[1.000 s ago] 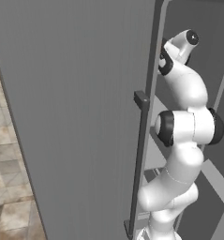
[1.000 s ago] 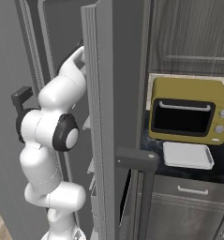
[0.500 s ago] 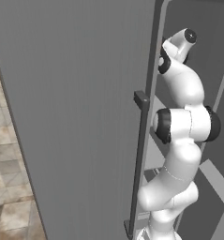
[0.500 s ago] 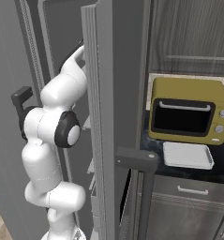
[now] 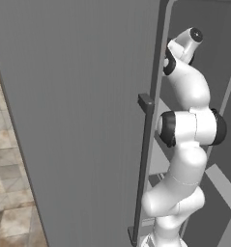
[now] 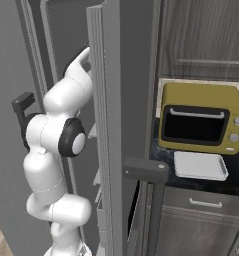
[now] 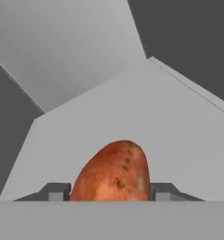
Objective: Take the sweet potato and tomato out of the freezer and place them in the tupperware container on the counter. Then put the tupperware containing the vegetables back in the freezer.
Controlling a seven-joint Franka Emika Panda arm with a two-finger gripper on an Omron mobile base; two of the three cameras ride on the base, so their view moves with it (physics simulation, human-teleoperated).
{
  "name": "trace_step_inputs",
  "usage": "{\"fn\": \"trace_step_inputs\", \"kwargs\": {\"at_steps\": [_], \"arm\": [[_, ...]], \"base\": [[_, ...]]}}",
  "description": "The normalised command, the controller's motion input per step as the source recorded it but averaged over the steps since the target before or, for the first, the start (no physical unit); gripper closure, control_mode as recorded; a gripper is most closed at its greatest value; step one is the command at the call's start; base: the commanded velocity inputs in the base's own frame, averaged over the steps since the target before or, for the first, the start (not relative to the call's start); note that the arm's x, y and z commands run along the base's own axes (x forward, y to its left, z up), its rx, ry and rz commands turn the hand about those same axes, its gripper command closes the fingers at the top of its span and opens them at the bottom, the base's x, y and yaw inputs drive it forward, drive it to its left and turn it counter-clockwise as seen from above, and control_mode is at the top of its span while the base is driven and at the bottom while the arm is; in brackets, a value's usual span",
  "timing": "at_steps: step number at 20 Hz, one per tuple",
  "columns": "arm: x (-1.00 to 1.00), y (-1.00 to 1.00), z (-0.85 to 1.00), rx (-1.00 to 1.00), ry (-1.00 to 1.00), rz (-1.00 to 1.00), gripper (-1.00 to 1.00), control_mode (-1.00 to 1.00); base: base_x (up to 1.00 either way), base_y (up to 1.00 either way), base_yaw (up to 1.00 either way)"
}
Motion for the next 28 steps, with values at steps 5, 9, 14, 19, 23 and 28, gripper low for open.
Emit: {"fn": "trace_step_inputs", "kwargs": {"at_steps": [5, 9, 14, 19, 23, 28], "arm": [[0.00, 0.18, -0.33, 0.00, 0.03, 0.01, 1.00, -1.00], [-0.19, 0.09, -0.09, 0.00, -0.01, 0.00, 1.00, -1.00], [-0.74, 0.01, 0.08, 0.00, -0.18, 0.00, 1.00, -1.00], [-0.95, 0.00, 0.14, 0.00, -0.17, 0.00, 1.00, -1.00], [-1.00, 0.00, 0.04, 0.00, -0.07, 0.00, 1.00, -1.00], [-1.00, 0.04, 0.00, 0.00, 0.00, 0.00, 1.00, -1.00]], "base": [[0.00, 0.00, 0.00], [0.00, 0.00, 0.00], [0.00, 0.00, 0.00], [0.00, 0.00, 0.00], [0.00, 0.00, 0.00], [0.00, 0.00, 0.00]]}}
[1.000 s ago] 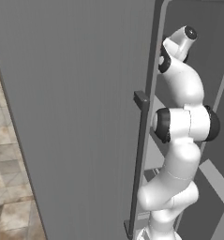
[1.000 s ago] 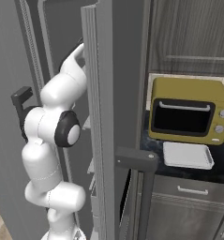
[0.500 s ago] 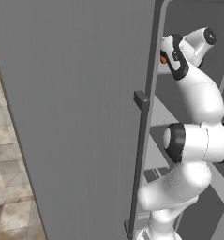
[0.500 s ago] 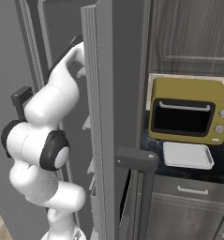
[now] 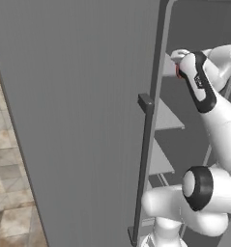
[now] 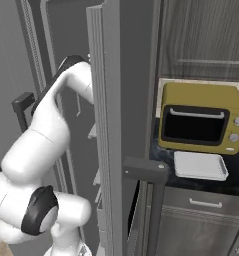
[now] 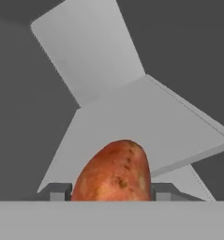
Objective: Take the sweet potato and tomato out of the freezer and place them in the tupperware container on the counter. Then put the tupperware containing the vegetables back in the freezer.
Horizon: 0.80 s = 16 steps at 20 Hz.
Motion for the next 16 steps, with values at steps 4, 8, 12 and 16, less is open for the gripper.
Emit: {"fn": "trace_step_inputs", "kwargs": {"at_steps": [4, 8, 12, 16], "arm": [[-1.00, 0.13, 0.02, 0.00, 0.01, -0.03, 1.00, -1.00], [-1.00, 0.26, 0.01, 0.00, 0.09, -0.03, 1.00, -1.00], [-1.00, 0.36, 0.00, 0.00, 0.18, -0.03, 1.00, -1.00], [-0.94, 0.28, 0.00, -0.02, 0.26, -0.04, 1.00, -1.00]], "base": [[0.00, 0.00, 0.00], [0.00, 0.00, 0.00], [0.00, 0.00, 0.00], [0.00, 0.00, 0.00]]}}
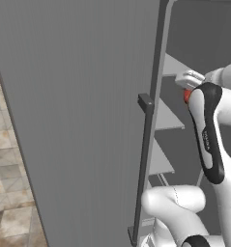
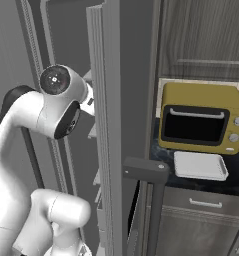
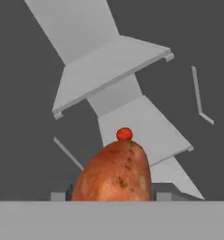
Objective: Take the sweet potato and tomato out of the freezer and place them in the tupperware container on the counter. Then put the tupperware containing the vegetables back in the freezer.
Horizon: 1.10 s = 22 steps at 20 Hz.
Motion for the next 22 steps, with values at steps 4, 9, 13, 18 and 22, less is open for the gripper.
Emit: {"fn": "trace_step_inputs", "kwargs": {"at_steps": [4, 9, 13, 18, 22], "arm": [[-0.65, 0.21, -0.02, -0.02, 0.30, -0.01, 1.00, -1.00], [-0.27, 0.28, -0.20, -0.04, 0.19, 0.00, 1.00, -1.00], [-0.10, 0.33, -0.23, -0.04, 0.07, 0.00, 1.00, -1.00], [-0.09, 0.18, -0.24, -0.01, 0.04, 0.00, 1.00, -1.00], [-0.41, 0.13, -0.22, 0.00, 0.00, 0.01, 1.00, -1.00]], "base": [[0.00, 0.00, 0.00], [0.00, 0.00, 0.00], [0.00, 0.00, 0.00], [0.00, 0.00, 0.00], [0.00, 0.00, 0.00]]}}
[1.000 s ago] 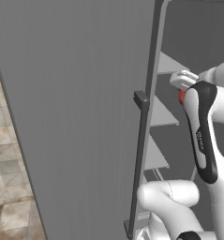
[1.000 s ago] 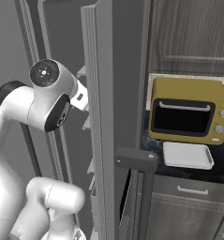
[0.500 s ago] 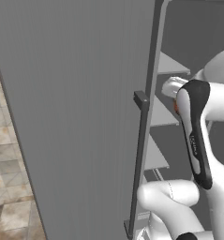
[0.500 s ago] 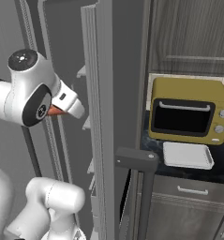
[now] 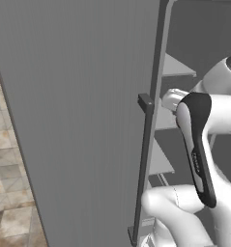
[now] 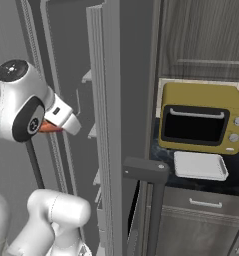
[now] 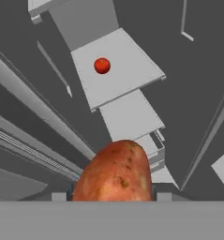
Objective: Take the sweet potato and tomato out of the freezer and place them in the tupperware container on the counter. Then put the tupperware containing the vegetables back in the freezer.
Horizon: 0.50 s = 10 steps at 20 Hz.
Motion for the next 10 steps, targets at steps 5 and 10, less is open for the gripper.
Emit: {"fn": "trace_step_inputs", "kwargs": {"at_steps": [5, 10], "arm": [[0.00, 0.00, 0.00, 0.00, 0.00, 0.00, 1.00, 1.00], [0.00, 0.00, 0.00, 0.00, 0.00, 0.00, 1.00, 1.00]], "base": [[-0.93, 0.36, 0.00], [-1.00, 0.57, -0.05]]}}
